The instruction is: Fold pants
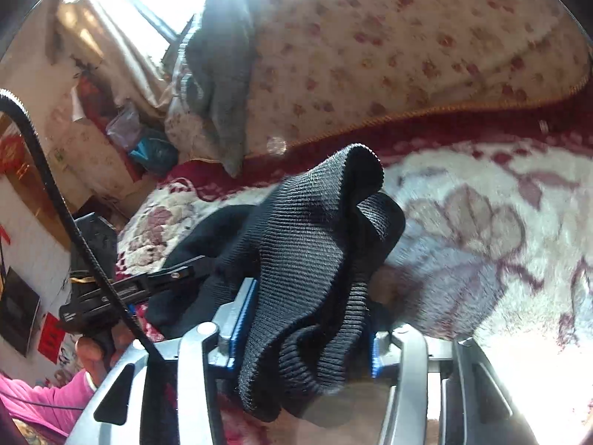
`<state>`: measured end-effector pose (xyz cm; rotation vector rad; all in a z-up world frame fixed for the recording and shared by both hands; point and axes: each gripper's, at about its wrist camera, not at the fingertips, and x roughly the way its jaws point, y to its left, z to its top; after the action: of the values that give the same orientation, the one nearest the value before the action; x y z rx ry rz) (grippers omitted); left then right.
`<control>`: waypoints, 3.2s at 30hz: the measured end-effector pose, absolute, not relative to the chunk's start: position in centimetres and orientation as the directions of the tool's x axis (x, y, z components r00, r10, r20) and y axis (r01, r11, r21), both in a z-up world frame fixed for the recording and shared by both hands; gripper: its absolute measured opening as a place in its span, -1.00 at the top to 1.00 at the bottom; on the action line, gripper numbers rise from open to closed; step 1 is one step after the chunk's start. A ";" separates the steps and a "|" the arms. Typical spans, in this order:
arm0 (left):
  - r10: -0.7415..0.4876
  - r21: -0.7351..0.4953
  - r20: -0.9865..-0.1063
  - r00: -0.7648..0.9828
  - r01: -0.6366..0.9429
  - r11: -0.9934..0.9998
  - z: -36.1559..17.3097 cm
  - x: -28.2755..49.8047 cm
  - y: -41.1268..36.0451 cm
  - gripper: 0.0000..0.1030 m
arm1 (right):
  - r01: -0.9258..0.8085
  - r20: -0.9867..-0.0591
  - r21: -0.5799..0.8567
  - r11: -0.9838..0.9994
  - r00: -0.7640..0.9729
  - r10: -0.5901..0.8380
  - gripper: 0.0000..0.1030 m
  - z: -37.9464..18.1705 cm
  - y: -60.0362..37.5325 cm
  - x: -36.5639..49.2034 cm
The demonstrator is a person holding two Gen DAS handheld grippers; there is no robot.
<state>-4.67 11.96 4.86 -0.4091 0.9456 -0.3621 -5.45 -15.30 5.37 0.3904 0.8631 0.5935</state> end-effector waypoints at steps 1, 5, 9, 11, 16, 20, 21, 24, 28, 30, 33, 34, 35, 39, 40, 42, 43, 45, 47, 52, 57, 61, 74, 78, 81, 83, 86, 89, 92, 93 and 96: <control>-0.479 -0.500 -0.695 0.536 0.119 0.858 5.1 -4.8 12.1 0.50 | -0.335 -0.592 0.533 0.777 0.509 0.626 0.13 5.9 -15.0 -5.5; -0.455 -0.472 -0.689 0.564 0.126 0.872 6.3 -5.8 12.2 0.52 | -0.357 -0.583 0.532 0.768 0.504 0.638 0.16 7.0 -14.0 -5.8; -0.433 -0.465 -0.679 0.593 0.109 0.879 7.7 -6.6 13.5 0.52 | -0.383 -0.578 0.530 0.757 0.490 0.653 0.17 7.6 -12.6 -6.0; -0.423 -0.464 -0.674 0.606 0.100 0.880 8.3 -6.8 14.4 0.52 | -0.395 -0.566 0.540 0.743 0.484 0.668 0.17 7.9 -11.8 -5.9; -0.376 -0.447 -0.661 0.649 0.061 0.892 10.0 -7.6 17.6 0.52 | -0.420 -0.533 0.575 0.702 0.460 0.711 0.17 8.7 -9.3 -5.2; -0.332 -0.436 -0.654 0.680 0.020 0.900 10.8 -7.8 20.9 0.52 | -0.445 -0.518 0.593 0.671 0.427 0.741 0.17 9.0 -6.0 -4.3; -0.314 -0.432 -0.654 0.688 0.001 0.902 10.9 -7.9 22.1 0.52 | -0.450 -0.516 0.597 0.663 0.418 0.748 0.17 9.0 -5.1 -4.0; -0.282 -0.427 -0.660 0.696 -0.040 0.903 10.9 -7.9 24.5 0.52 | -0.466 -0.511 0.612 0.638 0.383 0.770 0.17 8.6 -1.9 -3.2; -0.240 -0.423 -0.676 0.697 -0.101 0.901 10.1 -7.7 28.0 0.52 | -0.473 -0.514 0.630 0.616 0.340 0.787 0.17 7.5 1.6 -1.9; -0.227 -0.424 -0.685 0.692 -0.125 0.897 9.4 -7.6 29.2 0.52 | -0.466 -0.517 0.644 0.607 0.320 0.794 0.18 6.7 3.1 -1.1; -0.208 -0.422 -0.706 0.677 -0.165 0.892 8.1 -7.2 30.6 0.52 | -0.453 -0.533 0.655 0.605 0.292 0.794 0.18 5.4 4.9 -0.1; -0.201 -0.422 -0.721 0.663 -0.191 0.886 7.3 -6.9 31.1 0.52 | -0.446 -0.539 0.657 0.608 0.286 0.792 0.18 5.1 5.2 0.2; -0.194 -0.420 -0.731 0.654 -0.207 0.883 6.8 -6.8 31.3 0.52 | -0.426 -0.554 0.661 0.618 0.279 0.784 0.18 4.4 5.4 0.4; -0.202 -0.452 -0.760 0.618 -0.279 0.847 4.4 -6.3 32.7 0.20 | -0.365 -0.631 0.630 0.686 0.274 0.726 0.12 2.4 5.2 0.7; -0.194 -0.449 -0.760 0.620 -0.284 0.847 4.3 -6.3 32.7 0.11 | -0.354 -0.643 0.624 0.697 0.274 0.715 0.01 2.2 5.1 0.8; -0.177 -0.439 -0.763 0.622 -0.296 0.848 4.1 -6.3 32.7 -0.22 | -0.340 -0.674 0.594 0.729 0.284 0.682 -0.14 1.8 4.7 0.9; -0.162 -0.429 -0.768 0.620 -0.310 0.849 4.0 -6.3 32.7 -0.26 | -0.341 -0.679 0.587 0.734 0.287 0.676 -0.18 1.8 4.6 0.9; -0.161 -0.430 -0.767 0.621 -0.312 0.847 3.8 -6.2 32.8 -0.29 | -0.331 -0.675 0.599 0.729 0.282 0.682 -0.20 1.6 4.2 1.1; -0.157 -0.424 -0.774 0.614 -0.318 0.848 4.0 -6.3 32.8 -0.28 | -0.322 -0.678 0.603 0.730 0.275 0.682 -0.20 1.6 4.0 1.2; -0.066 -0.363 -0.768 0.637 -0.348 0.864 5.8 -7.5 32.8 -0.28 | -0.333 -0.683 0.568 0.753 0.320 0.657 -0.20 3.5 3.1 0.6; -0.032 -0.332 -0.749 0.661 -0.334 0.882 7.7 -8.5 31.9 -0.28 | -0.363 -0.648 0.558 0.747 0.371 0.664 -0.20 6.1 1.8 0.0; 0.030 -0.262 -0.736 0.676 -0.326 0.908 9.0 -9.3 30.2 -0.28 | -0.408 -0.650 0.517 0.752 0.385 0.655 -0.20 7.4 2.8 -0.8; 0.169 -0.095 -0.710 0.683 -0.331 0.939 10.1 -11.5 25.9 -0.28 | -0.495 -0.672 0.408 0.767 0.405 0.620 -0.20 8.5 6.0 -3.7; 0.193 -0.062 -0.702 0.686 -0.329 0.942 10.3 -12.3 24.9 -0.28 | -0.488 -0.675 0.408 0.771 0.408 0.615 -0.20 8.4 6.1 -4.1; 0.204 -0.047 -0.696 0.689 -0.327 0.944 10.5 -12.8 24.3 -0.28 | -0.487 -0.675 0.396 0.779 0.421 0.606 -0.20 8.7 6.0 -4.5; 0.207 -0.044 -0.693 0.691 -0.327 0.944 10.6 -13.1 24.0 -0.28 | -0.484 -0.675 0.388 0.785 0.431 0.599 -0.20 8.8 5.9 -4.7; 0.209 -0.040 -0.691 0.692 -0.326 0.945 10.7 -13.3 23.5 -0.28 | -0.481 -0.671 0.388 0.786 0.437 0.599 -0.20 9.0 5.6 -4.9; 0.212 -0.034 -0.690 0.692 -0.324 0.945 10.8 -13.6 23.1 -0.28 | -0.479 -0.668 0.388 0.788 0.443 0.598 -0.20 9.3 5.4 -5.1; 0.216 -0.029 -0.689 0.691 -0.325 0.945 10.8 -13.8 22.8 -0.28 | -0.478 -0.667 0.387 0.789 0.445 0.597 -0.20 9.3 5.2 -5.3; 0.219 -0.027 -0.690 0.690 -0.327 0.945 10.9 -13.8 22.7 -0.28 | -0.476 -0.668 0.388 0.789 0.445 0.597 -0.20 9.4 5.1 -5.4; 0.223 -0.025 -0.688 0.691 -0.329 0.944 10.9 -14.0 22.6 -0.28 | -0.473 -0.666 0.392 0.789 0.447 0.598 -0.21 9.4 4.9 -5.5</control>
<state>-13.95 22.61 10.91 -0.1508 0.7477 0.3097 -5.50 4.92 9.40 0.1569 0.8868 0.6663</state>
